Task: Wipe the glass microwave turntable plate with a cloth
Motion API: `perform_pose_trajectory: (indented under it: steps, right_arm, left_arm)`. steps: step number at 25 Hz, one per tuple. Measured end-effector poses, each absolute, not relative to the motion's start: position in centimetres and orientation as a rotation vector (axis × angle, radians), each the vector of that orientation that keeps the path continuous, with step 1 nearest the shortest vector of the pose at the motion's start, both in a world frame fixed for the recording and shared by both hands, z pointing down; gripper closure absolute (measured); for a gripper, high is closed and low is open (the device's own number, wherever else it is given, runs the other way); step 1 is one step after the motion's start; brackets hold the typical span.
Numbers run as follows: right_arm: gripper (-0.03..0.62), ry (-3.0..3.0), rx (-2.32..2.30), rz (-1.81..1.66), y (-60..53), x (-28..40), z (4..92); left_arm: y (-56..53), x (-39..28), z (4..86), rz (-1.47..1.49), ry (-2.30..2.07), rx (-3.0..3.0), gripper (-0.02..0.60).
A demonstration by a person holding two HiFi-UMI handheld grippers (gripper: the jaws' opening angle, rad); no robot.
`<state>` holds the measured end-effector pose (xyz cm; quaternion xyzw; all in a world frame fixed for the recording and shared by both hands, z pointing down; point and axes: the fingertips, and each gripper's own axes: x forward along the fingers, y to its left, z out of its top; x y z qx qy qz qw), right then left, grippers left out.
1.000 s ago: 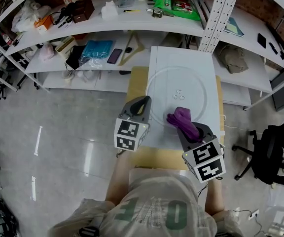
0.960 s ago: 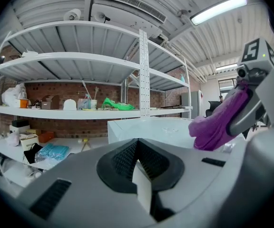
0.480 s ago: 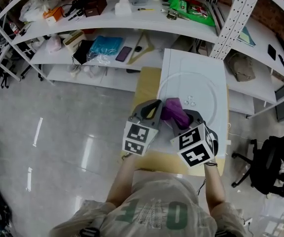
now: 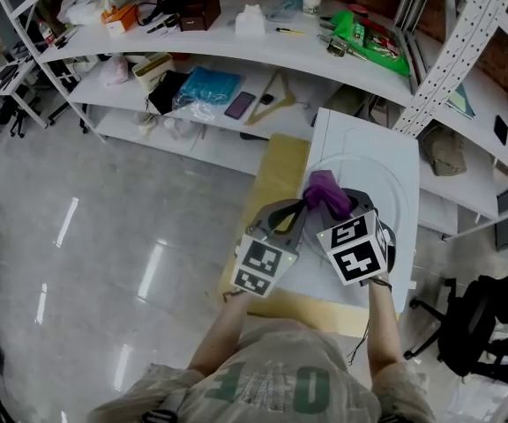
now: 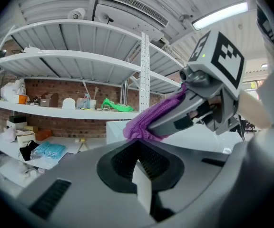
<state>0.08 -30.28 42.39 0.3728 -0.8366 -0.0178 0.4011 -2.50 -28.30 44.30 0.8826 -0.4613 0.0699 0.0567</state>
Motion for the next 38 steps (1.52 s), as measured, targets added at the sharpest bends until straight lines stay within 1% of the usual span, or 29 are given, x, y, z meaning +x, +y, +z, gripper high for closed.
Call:
perform_pose_trajectory:
  steps: [7, 12, 19, 29, 38]
  right_arm:
    - [0.540, -2.147, 0.996, -0.016, -32.0, -0.2, 41.7]
    - [0.540, -2.153, 1.153, 0.020, -35.1, 2.0, 39.9]
    - [0.540, -2.086, 1.232, 0.048, -37.2, 3.7, 40.9]
    - [0.540, -2.109, 1.120, 0.044, -33.7, 1.6, 42.2]
    - [0.540, -2.156, 1.012, 0.058, -27.6, 0.6, 42.6]
  left_arm:
    - [-28.5, -2.6, 44.2, 0.212, -1.400, 2.678, 0.580]
    - [-28.7, -2.8, 44.3, 0.212, -1.411, 2.680, 0.580]
    - [-28.7, -2.8, 44.3, 0.209, -1.405, 2.682, 0.580]
    - [-28.8, -2.8, 44.4, 0.220, -1.409, 2.684, 0.580]
    - [-28.8, -3.0, 44.3, 0.219, -1.414, 2.682, 0.580]
